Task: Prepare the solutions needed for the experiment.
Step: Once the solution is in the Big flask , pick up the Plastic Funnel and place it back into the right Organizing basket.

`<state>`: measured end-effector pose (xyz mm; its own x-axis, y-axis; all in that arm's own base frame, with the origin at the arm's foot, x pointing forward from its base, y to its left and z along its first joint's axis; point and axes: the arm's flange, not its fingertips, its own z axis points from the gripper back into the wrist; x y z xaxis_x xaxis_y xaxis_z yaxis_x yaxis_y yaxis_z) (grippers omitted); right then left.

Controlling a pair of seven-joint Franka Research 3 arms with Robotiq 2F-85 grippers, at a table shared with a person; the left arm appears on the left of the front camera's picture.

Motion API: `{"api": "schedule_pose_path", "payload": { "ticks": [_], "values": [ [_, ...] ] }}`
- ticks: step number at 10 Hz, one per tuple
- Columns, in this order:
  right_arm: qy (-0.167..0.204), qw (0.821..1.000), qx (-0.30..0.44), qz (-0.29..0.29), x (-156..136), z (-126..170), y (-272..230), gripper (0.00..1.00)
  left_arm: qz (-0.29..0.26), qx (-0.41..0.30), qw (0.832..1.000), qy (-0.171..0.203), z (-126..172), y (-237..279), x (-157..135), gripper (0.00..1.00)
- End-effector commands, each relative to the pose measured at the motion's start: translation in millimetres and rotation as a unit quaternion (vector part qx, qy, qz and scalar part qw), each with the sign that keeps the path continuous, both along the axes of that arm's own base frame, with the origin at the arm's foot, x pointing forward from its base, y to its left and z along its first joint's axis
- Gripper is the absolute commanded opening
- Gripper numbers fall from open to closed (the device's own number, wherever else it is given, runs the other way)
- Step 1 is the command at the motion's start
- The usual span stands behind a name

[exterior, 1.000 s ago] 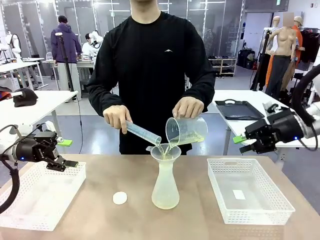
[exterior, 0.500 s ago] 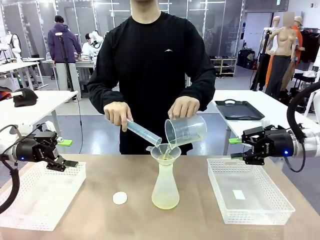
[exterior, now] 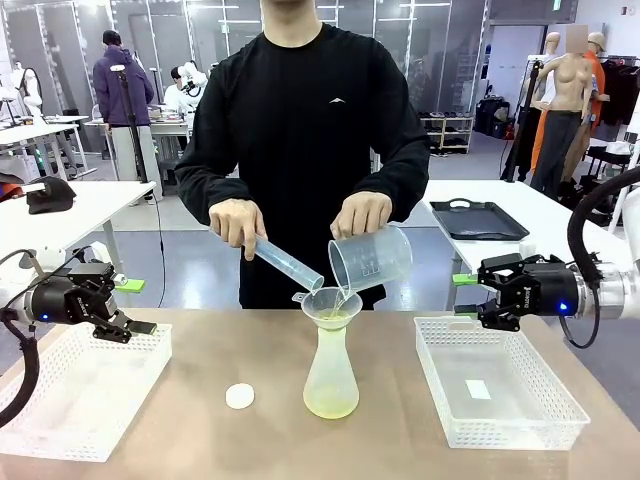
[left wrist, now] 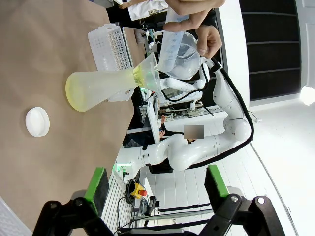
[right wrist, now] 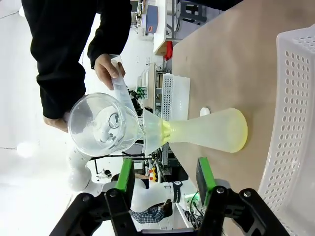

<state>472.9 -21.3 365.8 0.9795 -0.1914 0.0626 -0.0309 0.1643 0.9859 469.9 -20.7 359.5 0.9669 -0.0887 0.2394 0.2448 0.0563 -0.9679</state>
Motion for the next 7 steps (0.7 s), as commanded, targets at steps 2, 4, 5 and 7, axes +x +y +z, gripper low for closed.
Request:
{"api": "schedule_pose_path", "payload": {
  "ticks": [2, 4, 5, 7],
  "values": [
    [0.001, 1.000, 0.000, -0.004, -0.4, -0.6, -3.3, 0.64, -0.002, 0.001, 1.000, -0.005, 1.2, -0.6, 0.3, 1.00],
    [0.001, 1.000, 0.000, -0.004, -0.4, -0.6, -3.3, 0.64, -0.002, 0.001, 1.000, -0.005, 1.2, -0.6, 0.3, 1.00],
    [0.001, 1.000, 0.000, -0.004, -0.4, -0.6, -3.3, 0.64, -0.002, 0.001, 1.000, -0.005, 1.2, -0.6, 0.3, 1.00],
    [0.001, 1.000, 0.000, -0.004, -0.4, -0.6, -3.3, 0.64, -0.002, 0.001, 1.000, -0.005, 1.2, -0.6, 0.3, 1.00]
  ]
}}
